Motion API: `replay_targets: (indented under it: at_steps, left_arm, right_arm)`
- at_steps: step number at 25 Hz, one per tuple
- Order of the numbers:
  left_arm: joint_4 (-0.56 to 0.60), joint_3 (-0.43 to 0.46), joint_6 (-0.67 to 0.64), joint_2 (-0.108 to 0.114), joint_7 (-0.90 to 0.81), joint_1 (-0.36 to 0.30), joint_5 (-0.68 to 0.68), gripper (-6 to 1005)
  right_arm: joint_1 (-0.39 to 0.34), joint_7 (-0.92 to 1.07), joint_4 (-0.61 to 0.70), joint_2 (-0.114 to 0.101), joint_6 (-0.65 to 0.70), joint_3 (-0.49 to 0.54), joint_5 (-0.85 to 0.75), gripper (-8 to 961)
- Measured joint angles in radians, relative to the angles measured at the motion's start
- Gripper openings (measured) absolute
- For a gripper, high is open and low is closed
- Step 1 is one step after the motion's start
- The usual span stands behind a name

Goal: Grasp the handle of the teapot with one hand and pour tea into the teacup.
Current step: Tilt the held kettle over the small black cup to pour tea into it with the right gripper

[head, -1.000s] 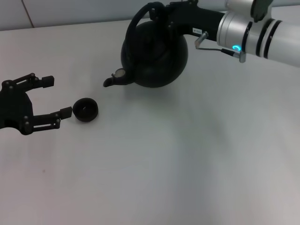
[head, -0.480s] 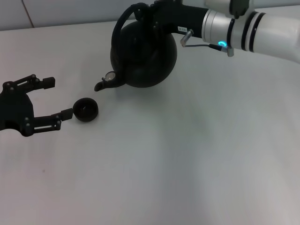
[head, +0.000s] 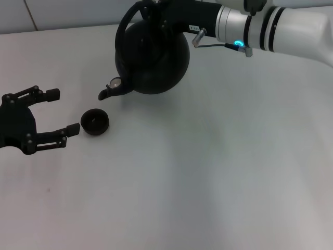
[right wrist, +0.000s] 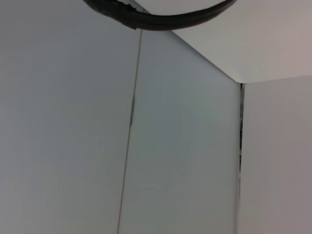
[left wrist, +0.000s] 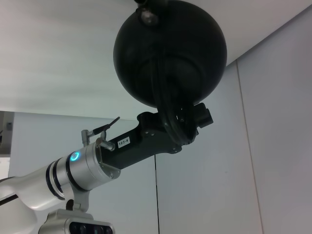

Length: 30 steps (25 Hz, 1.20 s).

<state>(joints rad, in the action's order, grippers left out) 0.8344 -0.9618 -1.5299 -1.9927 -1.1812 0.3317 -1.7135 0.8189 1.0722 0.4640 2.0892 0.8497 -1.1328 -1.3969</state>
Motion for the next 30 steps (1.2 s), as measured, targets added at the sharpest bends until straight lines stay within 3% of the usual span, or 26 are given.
replay_targets:
  at_steps: [30]
  left_arm:
    - [0.000, -0.002, 0.004, 0.000, 0.012, 0.000, 0.000, 874]
  right_arm:
    - [0.038, -0.003, 0.010, -0.002, -0.054, -0.071, 0.000, 131]
